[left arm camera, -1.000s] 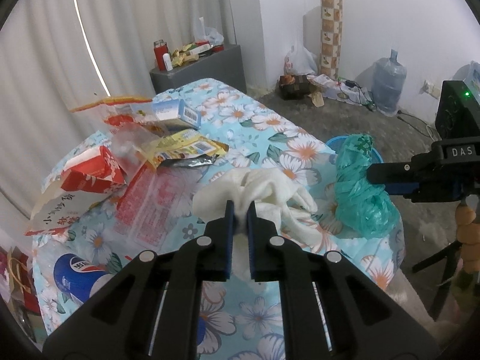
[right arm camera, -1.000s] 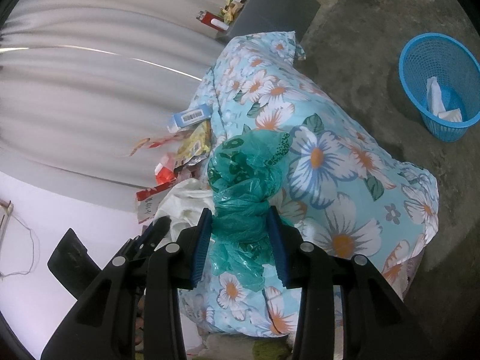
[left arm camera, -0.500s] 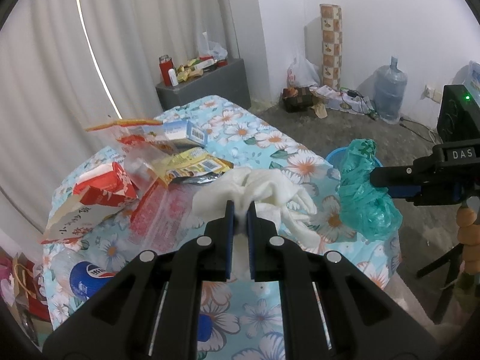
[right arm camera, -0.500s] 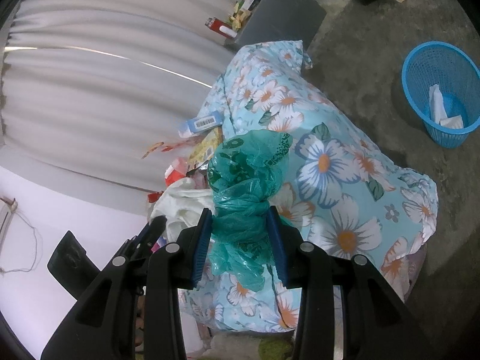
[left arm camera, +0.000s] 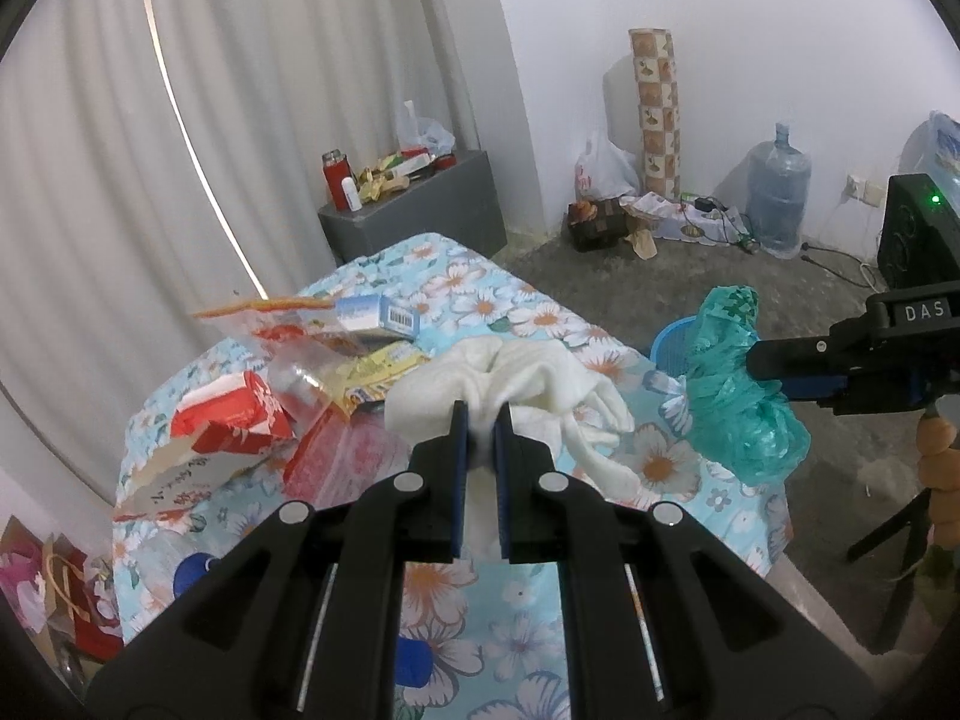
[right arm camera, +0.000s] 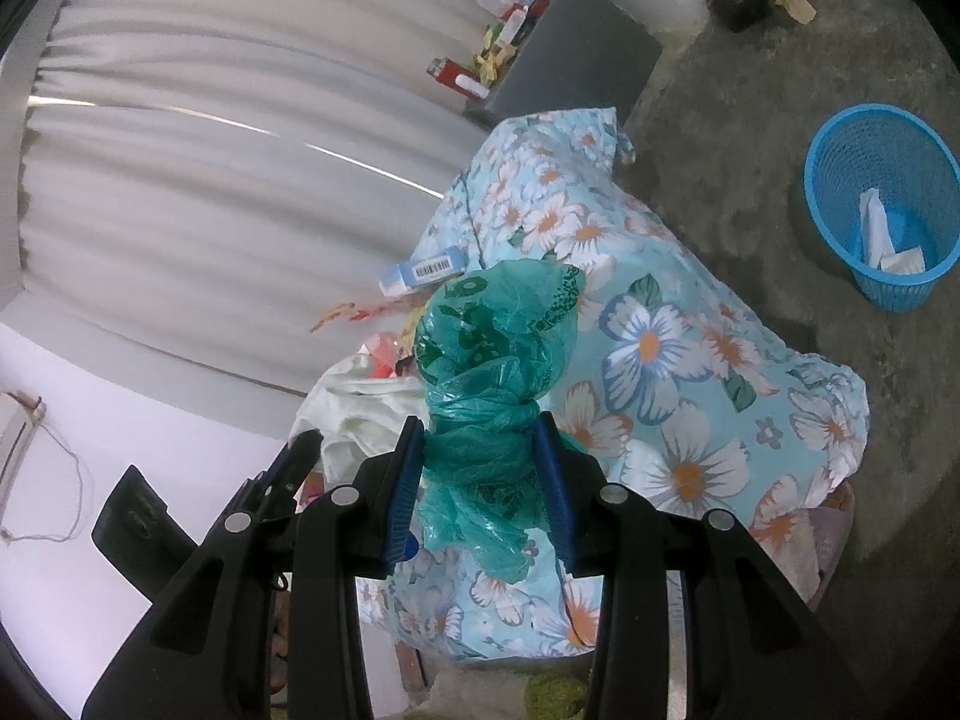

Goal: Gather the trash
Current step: 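Carry the glove and green bag to the wastebasket with both grippers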

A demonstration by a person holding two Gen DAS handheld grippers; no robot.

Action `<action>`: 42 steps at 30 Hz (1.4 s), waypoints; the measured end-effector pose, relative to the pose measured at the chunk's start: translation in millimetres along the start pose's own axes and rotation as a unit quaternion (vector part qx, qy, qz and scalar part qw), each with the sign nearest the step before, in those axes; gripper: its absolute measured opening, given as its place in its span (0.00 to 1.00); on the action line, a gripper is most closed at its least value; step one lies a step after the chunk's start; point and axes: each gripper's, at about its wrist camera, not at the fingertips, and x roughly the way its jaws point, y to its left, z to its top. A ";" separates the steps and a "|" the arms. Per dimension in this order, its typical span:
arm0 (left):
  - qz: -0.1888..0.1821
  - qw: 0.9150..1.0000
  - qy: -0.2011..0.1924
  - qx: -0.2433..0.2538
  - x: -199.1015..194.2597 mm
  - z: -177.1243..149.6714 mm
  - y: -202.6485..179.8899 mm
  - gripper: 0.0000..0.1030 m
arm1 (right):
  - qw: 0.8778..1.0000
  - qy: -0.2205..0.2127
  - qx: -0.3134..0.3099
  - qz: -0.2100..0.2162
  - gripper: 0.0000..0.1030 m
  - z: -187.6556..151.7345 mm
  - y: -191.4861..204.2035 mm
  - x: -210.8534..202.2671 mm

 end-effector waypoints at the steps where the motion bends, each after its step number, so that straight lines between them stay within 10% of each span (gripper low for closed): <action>1: 0.000 1.000 -0.002 0.001 -1.3 1.8 -1.5 0.06 | 1.000 -0.004 0.000 0.001 0.36 0.5 -0.5 -2.9; 18: -0.016 0.998 -0.034 0.042 -0.7 41.3 -39.4 0.06 | 0.997 -0.069 0.028 0.004 0.36 11.1 -30.8 -58.2; 28: -0.099 0.993 -0.032 0.054 29.8 87.5 -73.8 0.06 | 0.986 -0.151 0.060 -0.047 0.36 22.4 -64.5 -109.8; 42: -0.260 0.954 0.110 0.096 184.5 150.3 -201.4 0.06 | 0.950 -0.211 0.128 -0.193 0.36 55.0 -164.1 -121.5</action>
